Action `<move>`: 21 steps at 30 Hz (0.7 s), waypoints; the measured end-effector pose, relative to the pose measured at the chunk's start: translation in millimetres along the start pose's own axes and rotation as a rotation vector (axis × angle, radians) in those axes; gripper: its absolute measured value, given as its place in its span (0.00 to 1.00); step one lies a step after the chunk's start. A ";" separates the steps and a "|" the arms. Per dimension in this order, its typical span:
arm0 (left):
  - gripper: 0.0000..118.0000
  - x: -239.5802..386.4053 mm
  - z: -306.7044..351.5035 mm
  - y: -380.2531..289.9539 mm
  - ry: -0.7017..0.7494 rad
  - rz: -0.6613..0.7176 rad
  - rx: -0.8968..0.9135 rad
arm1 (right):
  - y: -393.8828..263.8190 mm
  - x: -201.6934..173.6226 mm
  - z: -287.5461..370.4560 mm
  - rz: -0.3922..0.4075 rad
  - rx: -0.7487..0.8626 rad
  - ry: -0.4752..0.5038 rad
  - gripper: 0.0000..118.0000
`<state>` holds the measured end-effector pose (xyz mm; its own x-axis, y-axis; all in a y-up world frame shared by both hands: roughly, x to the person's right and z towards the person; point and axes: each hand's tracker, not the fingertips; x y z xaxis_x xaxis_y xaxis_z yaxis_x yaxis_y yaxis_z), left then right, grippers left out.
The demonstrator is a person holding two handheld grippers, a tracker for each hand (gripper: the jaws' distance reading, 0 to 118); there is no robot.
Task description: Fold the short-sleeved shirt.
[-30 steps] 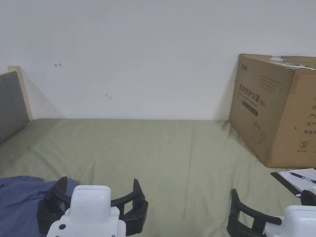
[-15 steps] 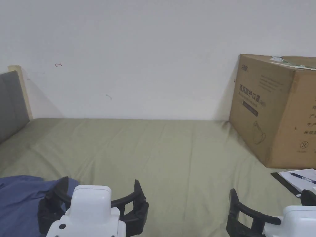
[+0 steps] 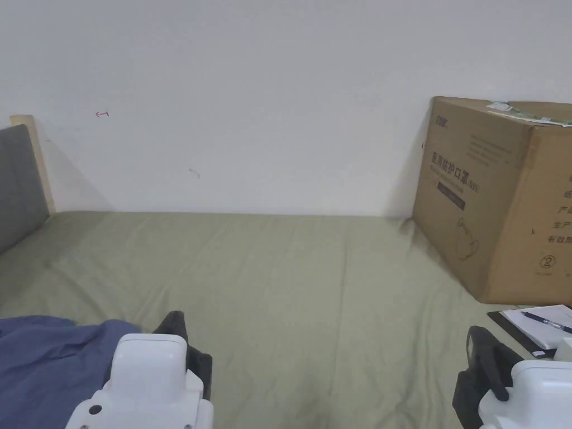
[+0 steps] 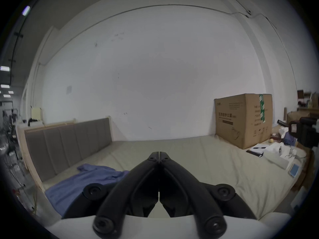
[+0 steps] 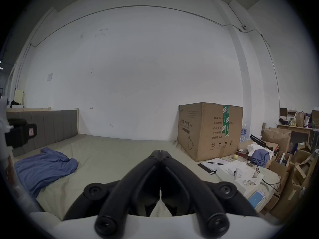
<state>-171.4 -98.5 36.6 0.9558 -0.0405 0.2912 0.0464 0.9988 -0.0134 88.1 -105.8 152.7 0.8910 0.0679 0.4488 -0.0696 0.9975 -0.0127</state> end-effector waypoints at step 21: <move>0.00 -146.1 45.6 6.4 0.409 -0.011 -0.059 | 19.5 -146.2 -41.6 -0.064 -0.002 0.422 0.00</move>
<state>-324.0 -85.0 37.6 0.9913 -0.0699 -0.1119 0.0622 0.9955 -0.0710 -24.8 -95.5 49.7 0.9990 0.0074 0.0436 -0.0075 1.0000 0.0017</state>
